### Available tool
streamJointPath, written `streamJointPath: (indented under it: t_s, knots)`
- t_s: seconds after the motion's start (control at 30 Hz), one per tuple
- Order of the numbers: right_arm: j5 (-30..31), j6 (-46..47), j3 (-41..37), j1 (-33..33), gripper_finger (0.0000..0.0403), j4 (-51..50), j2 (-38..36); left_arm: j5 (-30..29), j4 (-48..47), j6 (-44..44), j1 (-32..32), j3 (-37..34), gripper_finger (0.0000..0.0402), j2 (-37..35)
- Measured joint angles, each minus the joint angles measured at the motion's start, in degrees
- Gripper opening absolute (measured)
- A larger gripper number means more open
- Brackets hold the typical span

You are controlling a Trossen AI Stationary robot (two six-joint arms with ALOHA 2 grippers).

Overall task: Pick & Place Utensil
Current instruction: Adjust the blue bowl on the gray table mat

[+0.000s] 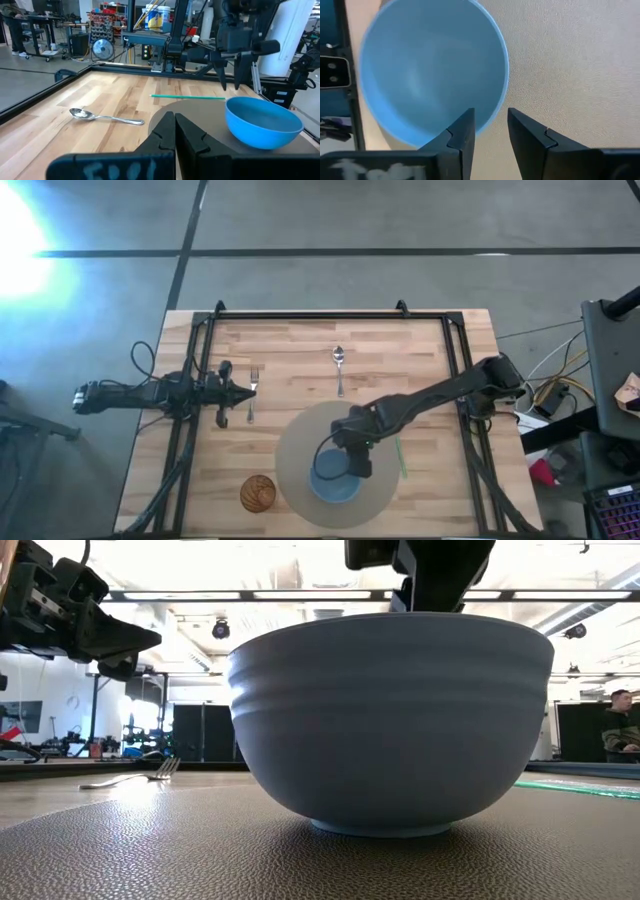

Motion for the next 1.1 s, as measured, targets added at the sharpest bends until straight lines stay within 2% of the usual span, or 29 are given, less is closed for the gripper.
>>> streamJointPath:
  t_s: [0.5,0.67,0.87,1.1]
  knots:
    - [0.0,1.5,-0.2,0.2,0.0129,2.3,3.9,0.0,0.0,0.0,0.0,0.0,0.0000,0.4]
    - [0.0,1.6,-0.2,0.2,0.0124,3.0,5.5,0.0,0.0,-0.2,0.0,0.0,0.0000,0.6]
    - [-0.2,1.7,-0.2,0.2,0.0094,2.8,7.4,0.1,0.0,-0.2,0.0,0.0,0.0000,0.6]
    - [-0.2,3.0,-0.2,0.2,0.0028,2.6,7.0,0.1,0.0,-0.2,0.0,0.0,0.0000,0.6]
